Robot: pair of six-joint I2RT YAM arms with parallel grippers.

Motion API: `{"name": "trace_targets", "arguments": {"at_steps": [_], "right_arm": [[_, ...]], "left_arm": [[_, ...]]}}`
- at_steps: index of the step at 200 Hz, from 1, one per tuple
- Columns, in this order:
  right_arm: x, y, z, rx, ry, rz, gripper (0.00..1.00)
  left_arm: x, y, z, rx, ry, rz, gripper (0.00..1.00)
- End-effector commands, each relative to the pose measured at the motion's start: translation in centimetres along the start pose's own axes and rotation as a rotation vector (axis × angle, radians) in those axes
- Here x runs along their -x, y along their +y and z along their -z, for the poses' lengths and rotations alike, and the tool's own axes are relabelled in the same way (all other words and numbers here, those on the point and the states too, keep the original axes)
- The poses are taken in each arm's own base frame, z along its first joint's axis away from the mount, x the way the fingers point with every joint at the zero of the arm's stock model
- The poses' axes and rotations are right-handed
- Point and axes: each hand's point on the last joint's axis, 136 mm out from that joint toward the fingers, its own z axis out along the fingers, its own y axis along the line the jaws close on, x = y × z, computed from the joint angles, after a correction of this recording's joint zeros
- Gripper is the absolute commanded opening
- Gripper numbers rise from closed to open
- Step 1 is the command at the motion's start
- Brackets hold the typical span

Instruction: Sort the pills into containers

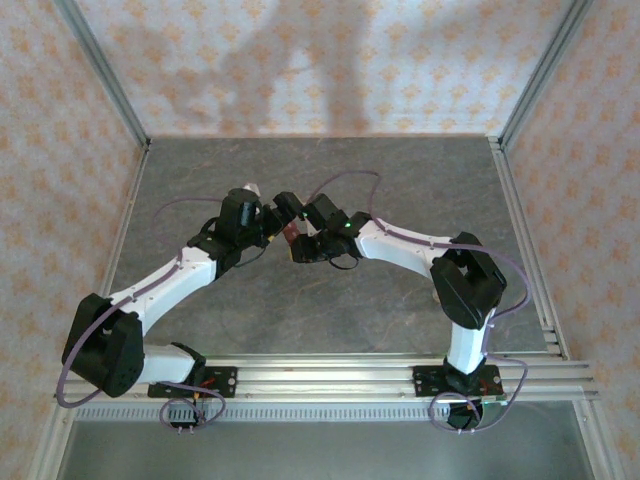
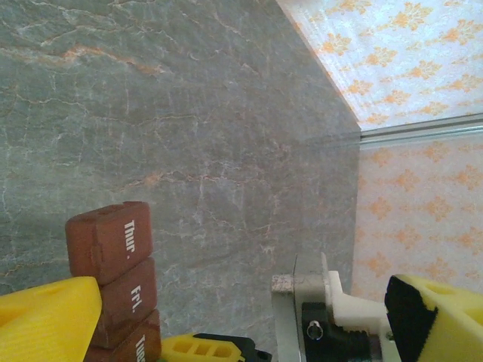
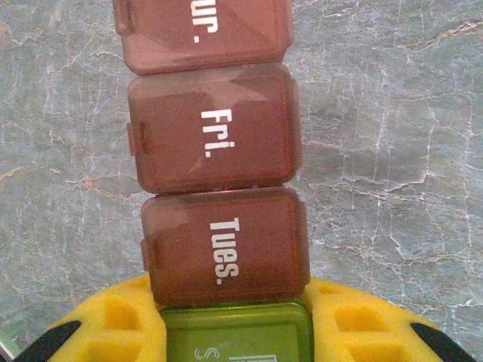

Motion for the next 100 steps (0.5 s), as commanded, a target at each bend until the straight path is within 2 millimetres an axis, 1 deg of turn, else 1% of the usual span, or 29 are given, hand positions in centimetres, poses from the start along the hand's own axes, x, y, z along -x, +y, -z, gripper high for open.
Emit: {"name": "trace_targets", "arguments": {"at_steps": [1,49,100], "right_arm": [[0.6,0.5,0.7,0.001,-0.023,0.014,0.0],[0.6,0.6,0.8,0.004,-0.025,0.013,0.0],[0.8,0.8,1.0,0.01,-0.029,0.009,0.0]], "left_arm": [[0.1,-0.3,-0.4,0.013,-0.001,-0.032,0.97],[0.2,-0.1,-1.0,0.026,0.003,-0.031,0.97],[-0.1,0.9,-1.6,0.059,0.009,-0.032,0.97]]}}
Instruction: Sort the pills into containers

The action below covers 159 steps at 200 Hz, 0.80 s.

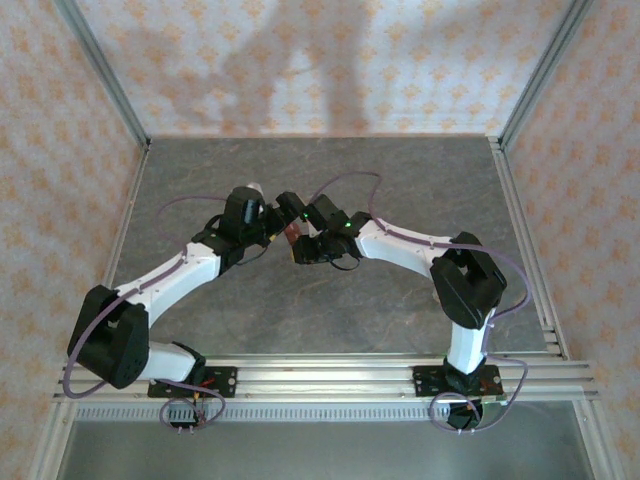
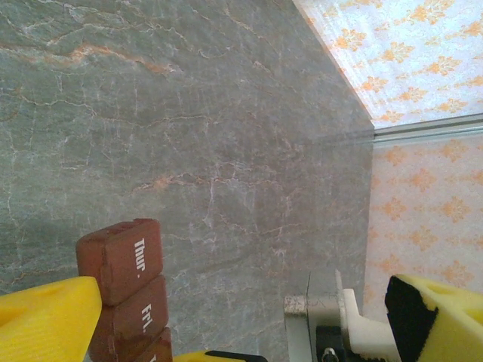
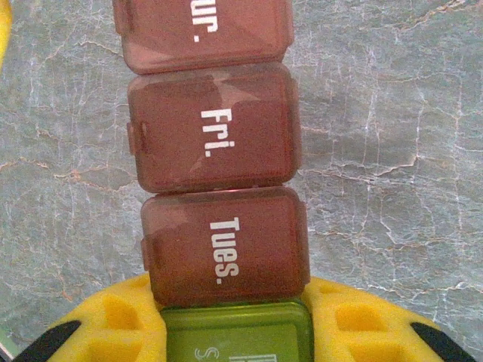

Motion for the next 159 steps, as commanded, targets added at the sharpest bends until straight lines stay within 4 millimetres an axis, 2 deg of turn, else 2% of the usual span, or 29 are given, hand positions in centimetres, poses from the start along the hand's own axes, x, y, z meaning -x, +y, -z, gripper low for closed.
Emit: {"name": "trace_targets", "arguments": {"at_steps": [1,39,72,94,128,159], "right_arm": [[1.2,1.1,1.0,0.023,-0.05,0.027,0.0],[1.4,1.2,1.0,0.028,-0.056,0.023,0.0],[0.9,0.5,0.5,0.004,-0.048,0.02,0.0],[0.1,-0.7,-0.2,-0.022,-0.024,0.016,0.0],[-1.5,-2.8,-1.0,-0.091,0.026,0.067,0.0],[-2.8,-4.9,-1.3,-0.18,0.078,0.166,0.0]], "left_arm": [[0.0,0.4,-0.5,0.032,-0.004,-0.024,0.97],[-0.2,0.8,-0.8,0.022,-0.013,0.006,0.97],[1.3,0.0,-0.1,-0.039,-0.08,0.059,0.97],[3.1,-0.1,1.2,-0.039,-0.129,0.074,0.97],[6.0,1.2,3.7,-0.013,-0.197,0.083,0.98],[6.9,2.8,5.3,0.003,-0.217,0.096,0.98]]}}
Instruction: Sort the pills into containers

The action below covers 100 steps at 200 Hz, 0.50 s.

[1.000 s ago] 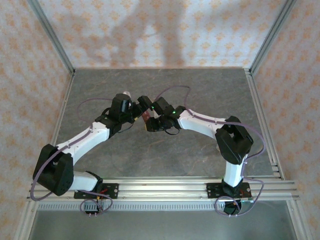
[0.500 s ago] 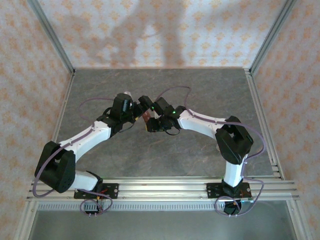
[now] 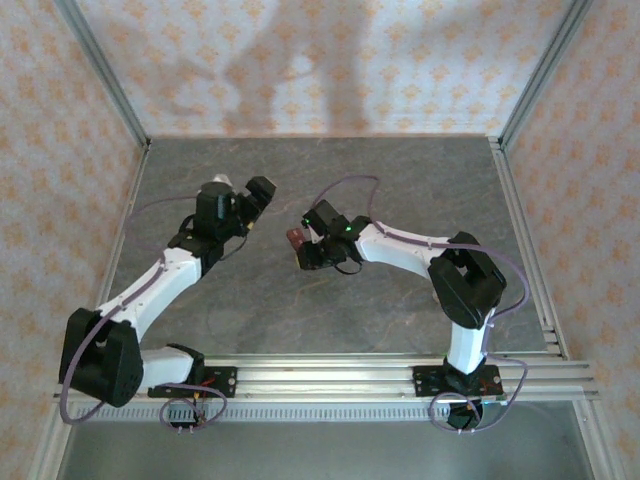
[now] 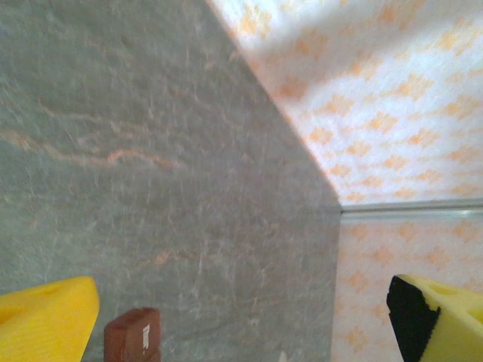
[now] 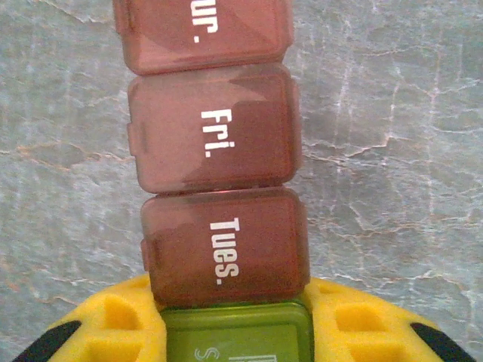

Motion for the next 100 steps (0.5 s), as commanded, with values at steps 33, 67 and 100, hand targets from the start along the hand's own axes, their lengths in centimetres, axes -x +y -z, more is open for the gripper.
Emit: {"name": "trace_targets", "arguments": {"at_steps": [33,67,100], "right_arm": [[-2.7,-4.2,-1.4,-0.177,0.101,0.155,0.0],[-3.6,-5.4,-2.5,-0.221,0.126,0.158,0.01],[-4.4,-6.0,-3.4,-0.235,0.138,0.144,0.09]], "left_arm": [[0.0,2.8,1.5,0.059,0.001,-0.02,0.98],[-0.4,3.4,1.4,0.06,0.006,-0.01,0.98],[-0.6,3.8,1.3,0.06,0.01,-0.004,0.98]]}}
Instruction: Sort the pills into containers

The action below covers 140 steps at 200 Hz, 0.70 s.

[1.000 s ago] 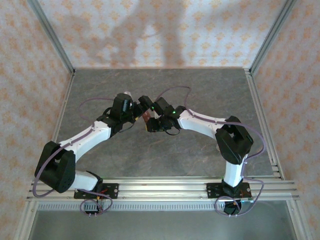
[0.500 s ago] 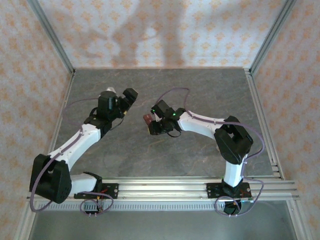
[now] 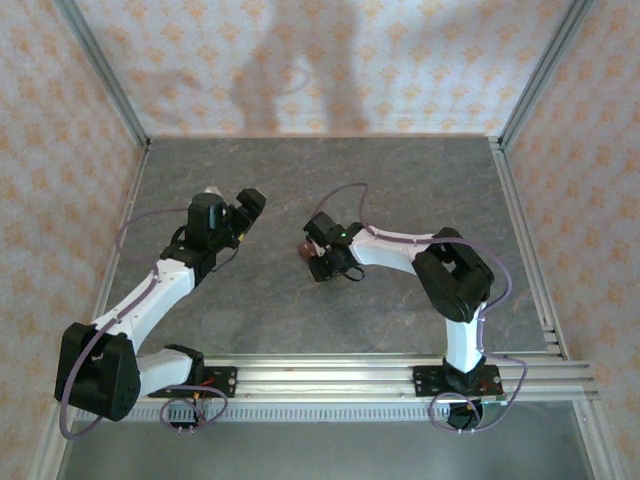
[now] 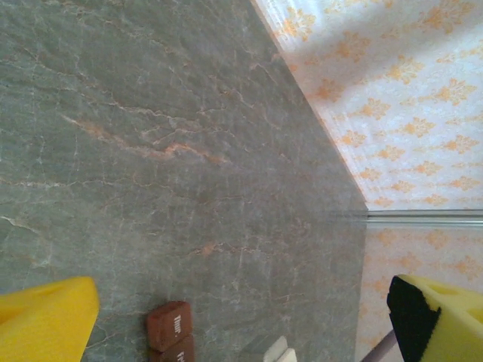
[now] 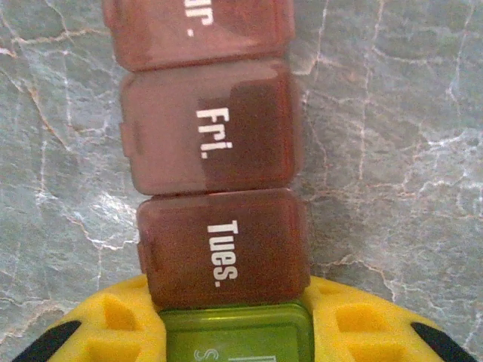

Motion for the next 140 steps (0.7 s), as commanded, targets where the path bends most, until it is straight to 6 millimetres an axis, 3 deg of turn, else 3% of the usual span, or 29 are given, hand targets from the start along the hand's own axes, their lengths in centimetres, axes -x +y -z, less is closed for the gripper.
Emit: {"name": "trace_targets", "arguments": {"at_steps": [1,55,78,118,140], "right_arm": [[-1.3,-1.3,-1.1,-0.061,0.036,0.007,0.09],[-1.5,-1.8,-1.6,-0.095,0.023,-0.01,0.47],[-1.1,-2.0,-1.6,-0.107,0.011,-0.018,0.54],[-0.1,-2.0,-1.2,-0.116,-0.024,-0.036,0.56],[0.5,-1.8,-1.1,-0.108,-0.041,-0.043,0.63]], "left_arm": [[0.0,0.0,0.4,-0.014,-0.001,-0.011,0.98],[-0.4,0.4,0.1,-0.017,0.009,-0.001,0.98],[-0.4,0.3,0.1,-0.021,0.011,-0.001,0.98],[-0.3,0.1,0.0,-0.026,0.011,-0.002,0.98],[-0.3,0.1,0.0,-0.027,0.013,-0.005,0.98]]}}
